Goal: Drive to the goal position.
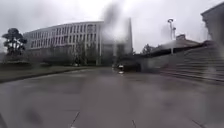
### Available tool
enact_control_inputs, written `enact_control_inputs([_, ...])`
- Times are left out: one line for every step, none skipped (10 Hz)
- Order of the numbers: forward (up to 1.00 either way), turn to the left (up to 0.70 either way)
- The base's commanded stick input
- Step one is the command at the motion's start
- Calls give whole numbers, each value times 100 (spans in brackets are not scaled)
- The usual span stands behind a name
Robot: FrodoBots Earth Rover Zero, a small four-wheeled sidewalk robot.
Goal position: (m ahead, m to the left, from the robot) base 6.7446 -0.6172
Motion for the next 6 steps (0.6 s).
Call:
enact_control_inputs([100, 0])
enact_control_inputs([100, 0])
enact_control_inputs([100, 0])
enact_control_inputs([100, 0])
enact_control_inputs([100, 10])
enact_control_inputs([100, 27])
